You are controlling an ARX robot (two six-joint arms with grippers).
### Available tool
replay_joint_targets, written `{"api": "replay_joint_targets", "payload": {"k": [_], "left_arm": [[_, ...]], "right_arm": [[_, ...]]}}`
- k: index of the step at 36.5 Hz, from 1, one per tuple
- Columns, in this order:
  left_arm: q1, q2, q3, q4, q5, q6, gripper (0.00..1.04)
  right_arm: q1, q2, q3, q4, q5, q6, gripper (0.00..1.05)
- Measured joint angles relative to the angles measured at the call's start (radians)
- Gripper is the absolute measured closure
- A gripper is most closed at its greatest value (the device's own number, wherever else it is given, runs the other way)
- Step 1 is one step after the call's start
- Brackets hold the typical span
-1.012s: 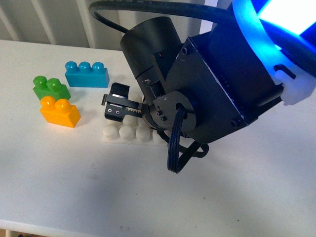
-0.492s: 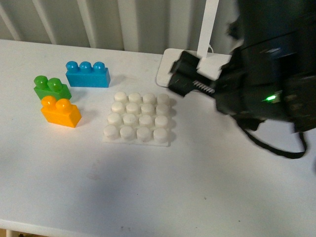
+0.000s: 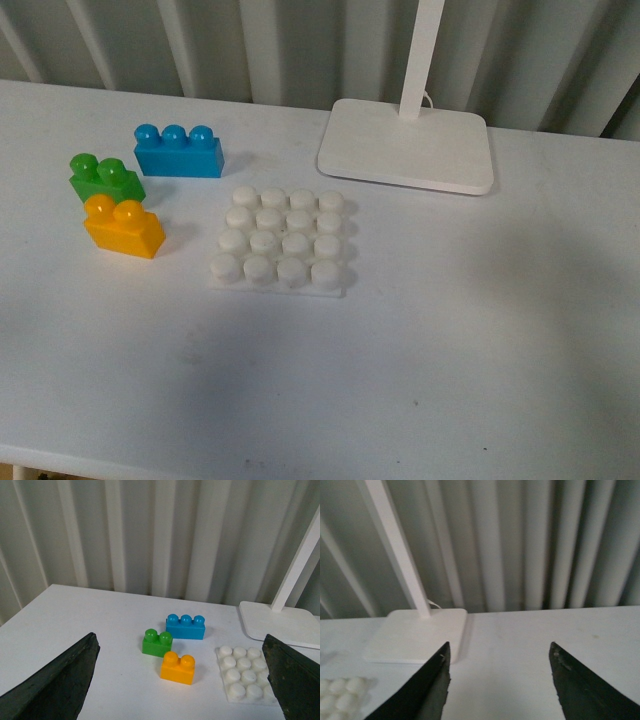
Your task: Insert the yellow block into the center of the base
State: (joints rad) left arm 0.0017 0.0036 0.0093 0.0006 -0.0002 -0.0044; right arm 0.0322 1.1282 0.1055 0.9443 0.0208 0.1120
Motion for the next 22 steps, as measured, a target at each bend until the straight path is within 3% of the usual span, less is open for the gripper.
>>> {"api": "replay_joint_targets", "payload": {"k": [7, 13, 22], "left_arm": [[0.000, 0.000, 0.000, 0.000, 0.002, 0.000, 0.06], [0.000, 0.000, 0.000, 0.000, -0.001, 0.000, 0.06], [0.000, 0.000, 0.000, 0.000, 0.000, 0.000, 0.06]], "right_arm": [[-0.029, -0.462, -0.100, -0.341, -0.016, -0.086, 0.77], [-0.030, -0.619, -0.100, -0.438, -0.019, -0.101, 1.02], [-0.030, -0.736, -0.100, -0.551, -0.019, -0.107, 1.04]]}}
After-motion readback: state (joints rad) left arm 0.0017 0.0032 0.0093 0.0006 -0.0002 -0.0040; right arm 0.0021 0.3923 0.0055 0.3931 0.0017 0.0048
